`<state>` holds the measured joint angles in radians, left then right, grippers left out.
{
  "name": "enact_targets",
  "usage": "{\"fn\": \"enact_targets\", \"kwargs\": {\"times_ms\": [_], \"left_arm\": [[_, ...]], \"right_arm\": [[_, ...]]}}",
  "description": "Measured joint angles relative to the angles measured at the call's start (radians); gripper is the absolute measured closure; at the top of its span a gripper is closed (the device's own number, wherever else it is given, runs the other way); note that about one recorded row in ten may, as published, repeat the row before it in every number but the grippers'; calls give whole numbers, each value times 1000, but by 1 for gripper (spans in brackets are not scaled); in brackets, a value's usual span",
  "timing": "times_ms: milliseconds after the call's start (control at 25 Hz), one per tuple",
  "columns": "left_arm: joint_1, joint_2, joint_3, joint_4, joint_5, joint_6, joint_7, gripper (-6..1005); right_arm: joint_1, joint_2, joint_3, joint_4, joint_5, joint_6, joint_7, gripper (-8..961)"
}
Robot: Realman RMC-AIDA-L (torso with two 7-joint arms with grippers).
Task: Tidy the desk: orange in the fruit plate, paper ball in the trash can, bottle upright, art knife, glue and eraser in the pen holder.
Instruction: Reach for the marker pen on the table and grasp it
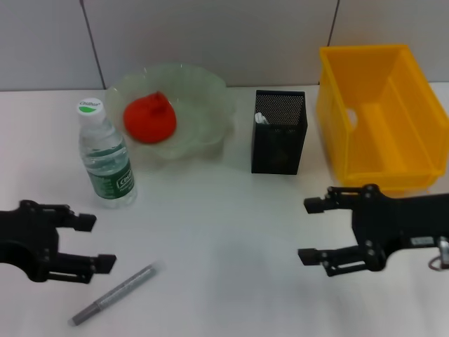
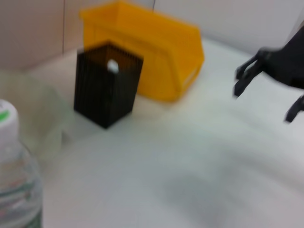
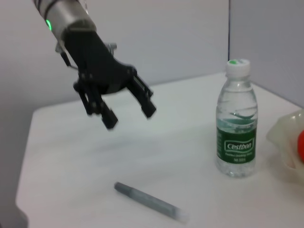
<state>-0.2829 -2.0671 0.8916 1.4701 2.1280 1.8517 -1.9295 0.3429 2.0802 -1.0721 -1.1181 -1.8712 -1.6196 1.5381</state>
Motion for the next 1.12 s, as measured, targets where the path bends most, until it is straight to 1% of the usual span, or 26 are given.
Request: {"fn": "enact_targets", "kwargs": {"times_ms": [40, 80, 240, 280, 320, 480, 720, 760, 880, 1120], "left_arm": [[-9, -1, 56, 24, 36, -13, -59, 192], [-12, -1, 74, 29, 46, -19, -74, 192], [-23, -2, 198, 40, 104, -93, -150, 192], [-27, -2, 261, 37, 128, -144, -177, 192], [-27, -2, 261, 37, 128, -144, -177, 192], [-51, -3, 388, -3, 210, -265, -227, 193], [-88, -4, 417, -57, 251, -296, -245, 193], [-112, -4, 433, -95, 273, -311, -249, 193], [-125, -4, 450, -110, 278, -319, -252, 194], [-134, -5, 527, -115, 348, -355, -295, 199]], "right_arm": [[2, 0, 26, 24, 0, -16, -19, 118], [1, -1, 67, 66, 0, -34, -53, 118], [-11, -2, 85, 99, -5, -35, -82, 118], [-19, -3, 88, 109, -12, -31, -90, 118], [-19, -3, 88, 109, -12, -31, -90, 119], [-27, -7, 109, 136, -26, -26, -97, 119], [-28, -8, 144, 154, -45, -26, -105, 119], [-28, -7, 149, 155, -48, -26, -107, 119], [-29, -6, 160, 155, -52, -26, -108, 119], [-30, -6, 160, 156, -52, -27, -109, 119]]}}
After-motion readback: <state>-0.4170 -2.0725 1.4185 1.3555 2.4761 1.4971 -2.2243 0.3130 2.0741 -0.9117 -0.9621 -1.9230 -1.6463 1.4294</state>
